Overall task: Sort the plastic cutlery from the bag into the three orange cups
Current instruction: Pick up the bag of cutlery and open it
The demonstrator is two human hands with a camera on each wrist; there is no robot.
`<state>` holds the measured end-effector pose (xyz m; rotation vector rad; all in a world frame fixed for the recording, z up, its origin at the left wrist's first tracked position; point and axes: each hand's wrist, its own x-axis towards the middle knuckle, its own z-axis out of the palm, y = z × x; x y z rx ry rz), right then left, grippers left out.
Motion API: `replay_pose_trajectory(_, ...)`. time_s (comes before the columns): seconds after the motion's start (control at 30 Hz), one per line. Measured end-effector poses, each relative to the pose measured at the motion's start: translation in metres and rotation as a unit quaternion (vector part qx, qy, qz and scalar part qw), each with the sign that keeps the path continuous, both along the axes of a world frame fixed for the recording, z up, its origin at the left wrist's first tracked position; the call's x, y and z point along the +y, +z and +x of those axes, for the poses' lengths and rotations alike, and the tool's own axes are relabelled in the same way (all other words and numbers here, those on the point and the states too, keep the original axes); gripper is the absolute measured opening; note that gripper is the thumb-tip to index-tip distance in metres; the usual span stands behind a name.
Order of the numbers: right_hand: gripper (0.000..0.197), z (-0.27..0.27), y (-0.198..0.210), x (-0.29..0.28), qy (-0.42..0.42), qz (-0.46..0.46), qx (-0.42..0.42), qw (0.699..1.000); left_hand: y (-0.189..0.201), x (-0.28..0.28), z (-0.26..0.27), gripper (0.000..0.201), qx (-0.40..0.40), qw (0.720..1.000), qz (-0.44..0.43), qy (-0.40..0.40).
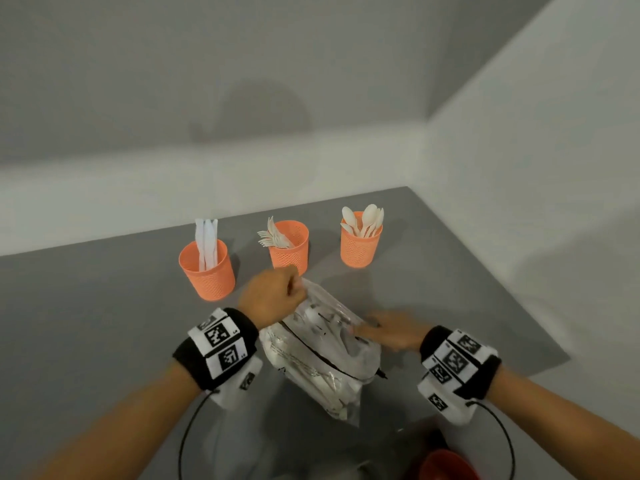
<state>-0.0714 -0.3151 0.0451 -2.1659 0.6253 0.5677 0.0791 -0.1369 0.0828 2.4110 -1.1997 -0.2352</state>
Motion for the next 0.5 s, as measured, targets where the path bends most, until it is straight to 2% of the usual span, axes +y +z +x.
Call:
replay_pose_trajectory(0.03,0.056,-0.006,-0.003,0.007,0.004,0.018,0.006,1.0,0.0,-0.003,0.006,0.012,-0.058,0.998,0.009,-0.021)
replay_pose_trajectory(0.1,0.042,-0.013,-0.014,0.017,0.02,0.042,0.004,0.999,-0.014,-0.013,0.012,0.048,-0.107,0.983,0.125,-0.083)
replay_pose_trajectory(0.13,0.031,-0.014,-0.018,0.021,0.026,0.036,0.002,0.999,-0.022,-0.016,0.013,0.057,-0.116,0.973,0.176,-0.098)
replay_pose_trajectory(0.17,0.024,-0.015,-0.021,0.024,0.029,0.032,0.001,0.999,-0.031,-0.018,0.013,0.057,-0.118,0.964,0.21,-0.109)
replay_pose_trajectory(0.2,0.025,-0.014,-0.024,0.025,0.022,0.029,0.001,0.999,-0.038,-0.019,0.015,0.051,-0.109,0.962,0.224,-0.116)
replay_pose_trajectory(0.27,0.037,-0.013,-0.021,0.023,0.001,0.034,0.002,0.999,-0.048,-0.017,0.021,0.035,-0.072,0.969,0.204,-0.124)
replay_pose_trajectory(0.37,0.039,-0.008,-0.007,0.014,-0.028,0.014,-0.046,0.998,-0.047,-0.005,0.029,0.022,-0.023,0.985,0.139,-0.098)
replay_pose_trajectory(0.43,0.034,0.001,0.003,0.007,-0.049,-0.029,-0.095,0.994,-0.042,0.004,0.031,0.021,0.002,0.996,0.08,-0.05)
replay_pose_trajectory(0.5,0.02,0.011,0.008,0.003,-0.073,-0.055,-0.156,0.983,-0.035,0.007,0.029,0.026,0.015,1.0,0.022,0.01)
